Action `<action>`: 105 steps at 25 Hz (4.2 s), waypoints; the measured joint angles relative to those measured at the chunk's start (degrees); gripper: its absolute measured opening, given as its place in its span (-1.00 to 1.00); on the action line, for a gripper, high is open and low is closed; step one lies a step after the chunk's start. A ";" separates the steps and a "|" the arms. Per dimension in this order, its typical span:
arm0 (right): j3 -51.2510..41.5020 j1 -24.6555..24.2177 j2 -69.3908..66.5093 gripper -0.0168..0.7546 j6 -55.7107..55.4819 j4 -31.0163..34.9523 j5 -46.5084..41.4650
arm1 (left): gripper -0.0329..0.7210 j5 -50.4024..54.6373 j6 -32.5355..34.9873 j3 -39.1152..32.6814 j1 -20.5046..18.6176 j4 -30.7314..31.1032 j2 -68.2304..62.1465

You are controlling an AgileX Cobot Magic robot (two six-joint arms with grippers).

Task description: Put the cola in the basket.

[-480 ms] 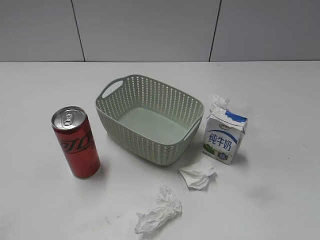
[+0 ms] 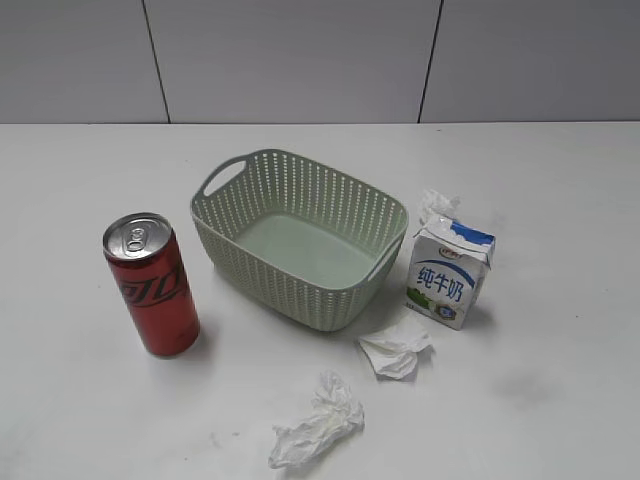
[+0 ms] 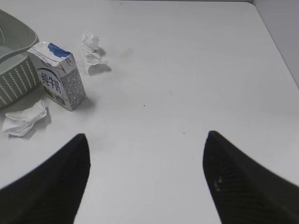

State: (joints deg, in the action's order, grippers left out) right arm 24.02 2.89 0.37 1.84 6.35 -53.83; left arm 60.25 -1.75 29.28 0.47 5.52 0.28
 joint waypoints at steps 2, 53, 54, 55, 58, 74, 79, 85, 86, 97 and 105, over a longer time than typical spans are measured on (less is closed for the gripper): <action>0.00 0.00 0.00 0.53 0.00 0.00 0.00 | 0.47 0.00 0.00 0.00 0.00 0.00 0.00; 0.00 0.00 0.00 0.53 0.00 0.00 0.00 | 0.63 -1.01 19.49 39.57 17.17 -20.81 -81.57; 0.00 0.00 0.00 0.53 0.00 0.00 0.00 | 0.64 -0.54 19.27 40.30 18.55 -20.76 -83.03; 0.00 0.00 0.00 0.53 0.00 0.00 0.00 | 0.64 0.08 18.94 40.80 19.56 -20.51 -84.23; 0.00 0.00 0.00 0.53 0.00 0.00 0.00 | 0.64 1.39 17.93 41.49 22.17 -18.96 -87.99; 0.00 0.00 0.00 0.53 0.00 0.00 0.00 | 0.64 -0.28 15.38 41.65 26.19 -13.10 -98.19; 0.00 0.00 0.00 0.53 0.00 0.00 0.00 | 0.64 0.67 15.37 41.66 26.20 -13.10 -101.43; 0.00 0.00 0.00 0.53 0.00 0.00 0.00 | 0.51 0.89 15.31 41.72 26.25 -13.01 -101.61; 0.00 0.00 0.00 0.53 0.00 0.00 0.00 | 0.50 1.12 15.31 41.72 26.25 -12.95 -101.61; 0.00 0.00 0.00 0.53 0.00 0.00 0.00 | 0.49 9.25 15.31 46.49 26.25 -12.85 -101.96; 0.00 0.00 0.00 0.53 0.00 0.00 0.00 | 0.49 9.77 15.31 64.50 26.25 -11.49 -101.95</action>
State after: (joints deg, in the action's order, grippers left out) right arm 24.02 2.89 0.37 1.84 6.35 -53.83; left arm 70.02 13.57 93.78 26.73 -5.97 -101.67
